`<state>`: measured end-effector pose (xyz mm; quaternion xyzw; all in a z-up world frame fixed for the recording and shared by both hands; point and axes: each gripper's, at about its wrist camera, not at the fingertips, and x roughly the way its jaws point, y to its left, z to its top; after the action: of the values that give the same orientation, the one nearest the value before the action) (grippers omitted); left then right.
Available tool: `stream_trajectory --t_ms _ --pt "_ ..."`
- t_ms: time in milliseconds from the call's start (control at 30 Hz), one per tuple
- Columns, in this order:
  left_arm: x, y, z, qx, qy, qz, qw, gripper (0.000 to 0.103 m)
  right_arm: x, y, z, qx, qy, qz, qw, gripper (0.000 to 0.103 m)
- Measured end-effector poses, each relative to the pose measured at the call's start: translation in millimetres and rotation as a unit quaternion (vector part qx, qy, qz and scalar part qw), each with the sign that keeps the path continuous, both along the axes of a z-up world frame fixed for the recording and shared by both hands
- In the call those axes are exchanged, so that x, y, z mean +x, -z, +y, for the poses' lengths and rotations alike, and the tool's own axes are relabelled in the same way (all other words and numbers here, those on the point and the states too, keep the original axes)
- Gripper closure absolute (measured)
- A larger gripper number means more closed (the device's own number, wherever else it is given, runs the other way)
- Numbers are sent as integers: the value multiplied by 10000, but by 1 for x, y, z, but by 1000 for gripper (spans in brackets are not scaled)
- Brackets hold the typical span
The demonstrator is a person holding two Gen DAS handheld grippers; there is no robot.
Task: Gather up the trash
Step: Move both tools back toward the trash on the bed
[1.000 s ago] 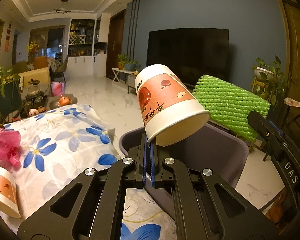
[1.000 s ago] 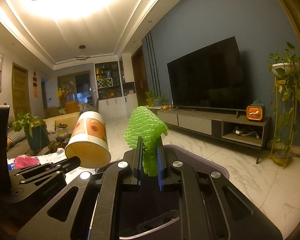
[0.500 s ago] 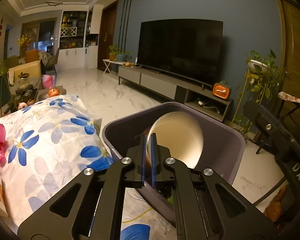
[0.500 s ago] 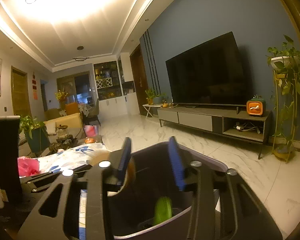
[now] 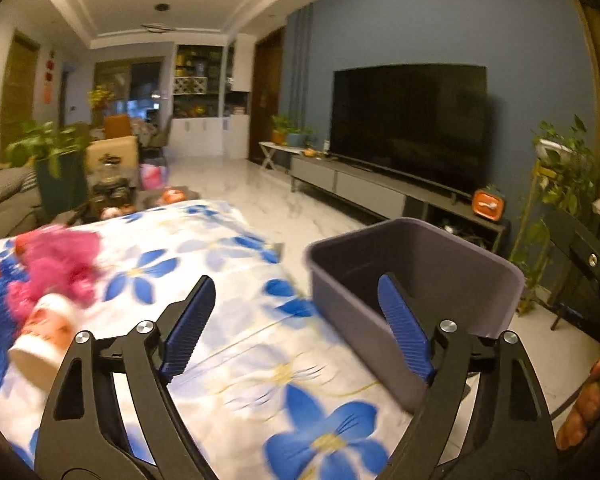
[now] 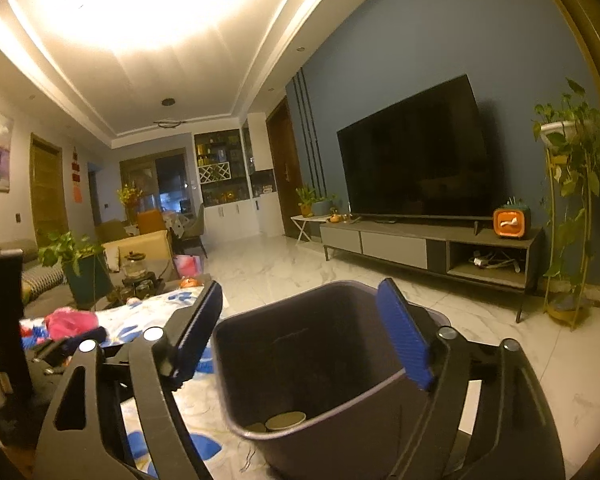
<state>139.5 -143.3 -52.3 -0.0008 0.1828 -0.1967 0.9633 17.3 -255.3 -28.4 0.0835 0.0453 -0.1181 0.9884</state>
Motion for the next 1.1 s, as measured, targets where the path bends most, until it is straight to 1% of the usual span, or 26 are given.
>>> stream_trajectory --t_ms 100,200,333,433,600,800,1100 --pt "-11 -1 22 -98 -242 -15 9997 19 -6 0 11 -49 -97 -21 9999 18" --pt "-23 -1 45 -86 -528 -99 9985 18 -11 -2 23 -59 -246 -73 9997 15" --pt "-35 0 87 -211 -1042 -63 9943 18 -14 -1 45 -141 -496 -67 9986 13" --pt "-46 0 120 -292 -1470 -70 9887 18 -14 0 63 -236 -707 -52 9972 13" --pt "-60 -1 172 -227 -2145 -109 9764 18 -12 2 99 -367 -1032 -64 9940 13" --pt "-70 -2 219 -256 -2622 -74 9646 18 -2 6 134 -438 -1348 24 9899 13" --pt "-74 4 259 -149 -3072 -43 9515 18 19 24 173 -527 -1710 320 9833 13"
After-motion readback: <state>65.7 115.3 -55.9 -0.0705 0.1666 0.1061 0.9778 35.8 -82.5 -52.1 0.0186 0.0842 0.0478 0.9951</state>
